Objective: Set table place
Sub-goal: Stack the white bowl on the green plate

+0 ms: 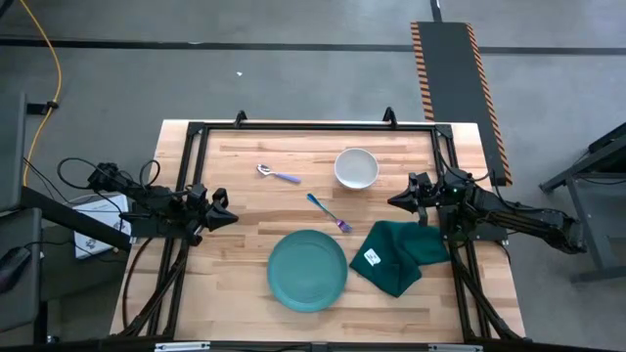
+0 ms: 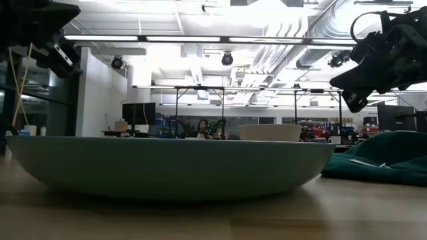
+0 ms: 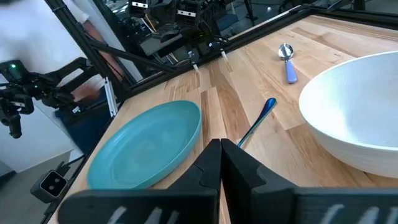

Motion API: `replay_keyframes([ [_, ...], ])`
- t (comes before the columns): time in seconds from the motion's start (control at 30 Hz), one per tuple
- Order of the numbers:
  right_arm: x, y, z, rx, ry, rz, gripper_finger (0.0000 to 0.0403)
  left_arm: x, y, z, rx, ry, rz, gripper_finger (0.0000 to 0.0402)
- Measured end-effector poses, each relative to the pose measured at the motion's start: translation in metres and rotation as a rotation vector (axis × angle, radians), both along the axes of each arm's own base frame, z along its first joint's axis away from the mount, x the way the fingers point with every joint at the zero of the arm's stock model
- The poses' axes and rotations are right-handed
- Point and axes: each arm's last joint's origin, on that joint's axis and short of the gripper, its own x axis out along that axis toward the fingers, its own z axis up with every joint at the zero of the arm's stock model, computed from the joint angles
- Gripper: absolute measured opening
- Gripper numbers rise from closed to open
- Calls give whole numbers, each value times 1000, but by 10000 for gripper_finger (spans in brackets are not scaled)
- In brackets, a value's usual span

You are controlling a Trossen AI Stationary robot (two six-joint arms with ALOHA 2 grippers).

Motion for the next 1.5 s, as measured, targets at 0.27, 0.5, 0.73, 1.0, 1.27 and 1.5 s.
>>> replay_keyframes([
  [0.27, 0, 0, 0, 0, 0, 0, 0, 0, 0, 0, 0, 1, 0, 1],
  [0.5, 0, 0, 0, 0, 0, 0, 0, 0, 0, 0, 0, 0, 0, 1],
  [0.73, 0, 0, 0, 0, 0, 0, 0, 0, 0, 0, 0, 0, -1, 1],
  [1.0, 0, 0, 0, 0, 0, 0, 0, 0, 1, 0, -4, 1, 32, 1],
  [1.27, 0, 0, 0, 0, 0, 0, 0, 0, 1, 0, -4, 1, 32, 1],
  [1.5, 0, 0, 0, 0, 0, 0, 0, 0, 1, 0, -5, 1, 32, 1],
])
